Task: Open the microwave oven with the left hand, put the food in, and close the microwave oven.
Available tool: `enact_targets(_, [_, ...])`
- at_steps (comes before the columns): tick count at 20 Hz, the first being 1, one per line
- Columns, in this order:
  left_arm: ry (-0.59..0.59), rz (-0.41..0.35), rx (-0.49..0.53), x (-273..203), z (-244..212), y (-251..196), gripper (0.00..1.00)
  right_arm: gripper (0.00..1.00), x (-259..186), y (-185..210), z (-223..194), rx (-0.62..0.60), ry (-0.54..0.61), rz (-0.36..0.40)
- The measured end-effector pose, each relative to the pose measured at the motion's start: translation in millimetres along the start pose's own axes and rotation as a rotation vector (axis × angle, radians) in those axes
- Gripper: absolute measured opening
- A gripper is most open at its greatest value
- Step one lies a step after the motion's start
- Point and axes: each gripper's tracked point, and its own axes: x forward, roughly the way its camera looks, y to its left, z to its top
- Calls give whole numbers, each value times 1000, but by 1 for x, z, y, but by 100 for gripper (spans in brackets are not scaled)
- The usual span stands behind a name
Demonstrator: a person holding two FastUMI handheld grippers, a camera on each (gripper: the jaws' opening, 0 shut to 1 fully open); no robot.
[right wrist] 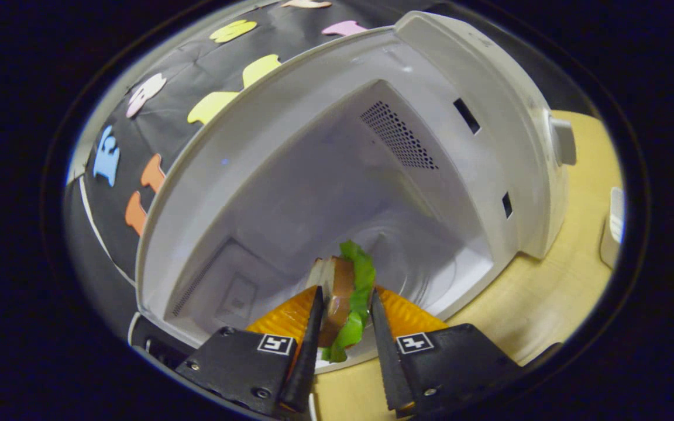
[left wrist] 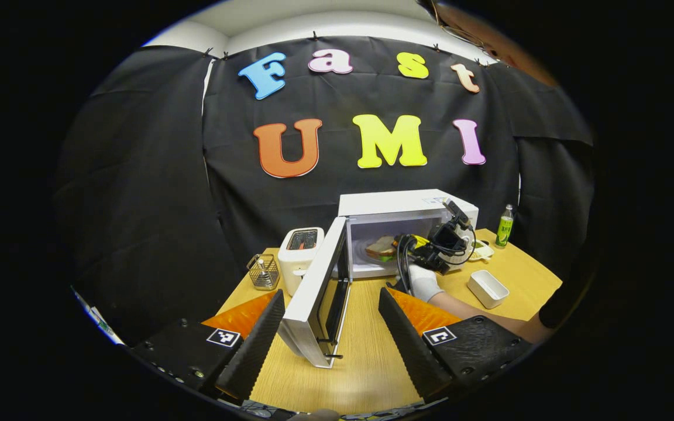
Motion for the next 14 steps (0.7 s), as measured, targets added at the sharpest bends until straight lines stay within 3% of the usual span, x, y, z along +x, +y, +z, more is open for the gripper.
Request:
enact_targets(1, [-3, 4, -9, 0, 1, 1, 97, 58, 1, -6, 5, -72, -21, -23])
enact_targets(2, [-5, 4, -18, 2, 1, 2, 98, 55, -2, -13, 9, -154, -37, -52])
enact_targets(3, [-10, 8, -20, 3, 2, 3, 98, 70, -3, -10, 14, -213, -60, -47])
enact_targets(4, [-9, 13, -21, 4, 1, 5, 97, 75, -8, -3, 20, -252, -77, -26])
enact_targets(5, [-12, 16, -21, 4, 1, 6, 97, 89, -14, 2, 21, -288, -85, -7])
enact_targets(6, [-12, 20, -22, 4, 0, 7, 97, 84, -20, 6, 24, -327, -97, 4])
enact_targets(7, [-16, 24, -20, 3, 1, 8, 98, 92, -26, 9, 27, -354, -101, 16])
enact_targets(14, [-43, 51, -22, 3, 13, 20, 97, 93, -88, 34, 55, -433, -71, 111])
